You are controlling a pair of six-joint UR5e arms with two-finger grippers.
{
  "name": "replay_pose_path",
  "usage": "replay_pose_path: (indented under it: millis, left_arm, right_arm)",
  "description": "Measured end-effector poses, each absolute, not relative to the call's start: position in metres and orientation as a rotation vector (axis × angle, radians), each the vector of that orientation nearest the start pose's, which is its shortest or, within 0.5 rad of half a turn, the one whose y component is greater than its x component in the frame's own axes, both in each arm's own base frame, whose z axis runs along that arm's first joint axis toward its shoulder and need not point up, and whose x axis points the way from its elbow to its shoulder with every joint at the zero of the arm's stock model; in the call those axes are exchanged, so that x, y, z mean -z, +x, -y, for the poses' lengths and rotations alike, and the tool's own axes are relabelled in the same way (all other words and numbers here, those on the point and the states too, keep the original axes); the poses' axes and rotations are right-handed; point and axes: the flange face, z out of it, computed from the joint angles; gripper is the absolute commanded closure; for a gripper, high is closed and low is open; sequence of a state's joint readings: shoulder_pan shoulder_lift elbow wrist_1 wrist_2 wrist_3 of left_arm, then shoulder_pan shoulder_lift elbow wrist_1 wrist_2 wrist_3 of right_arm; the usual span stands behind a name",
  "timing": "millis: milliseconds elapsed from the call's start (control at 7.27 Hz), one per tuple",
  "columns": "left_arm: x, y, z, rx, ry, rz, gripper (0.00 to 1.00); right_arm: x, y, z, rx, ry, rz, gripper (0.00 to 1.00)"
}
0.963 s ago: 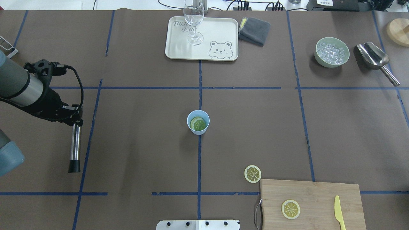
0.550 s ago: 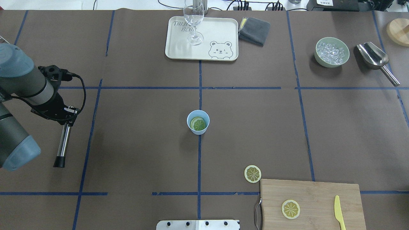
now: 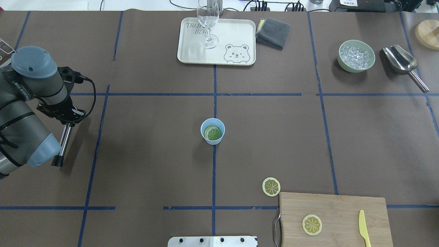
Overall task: Squeeze lemon into cup
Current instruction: 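Set the muddler upright on the table and release it with the left gripper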
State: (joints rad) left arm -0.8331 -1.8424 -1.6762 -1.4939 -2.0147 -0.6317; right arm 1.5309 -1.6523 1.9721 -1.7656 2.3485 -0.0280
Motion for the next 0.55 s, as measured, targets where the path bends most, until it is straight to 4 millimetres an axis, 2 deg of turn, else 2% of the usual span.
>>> replay_pose_path:
  millis: [550]
  left_arm:
    - [-0.498, 0.325, 0.518, -0.126, -0.073, -0.515, 1.00]
  right_arm:
    - [-0.517, 0.046, 0.447, 0.117, 0.121, 0.778, 0.00]
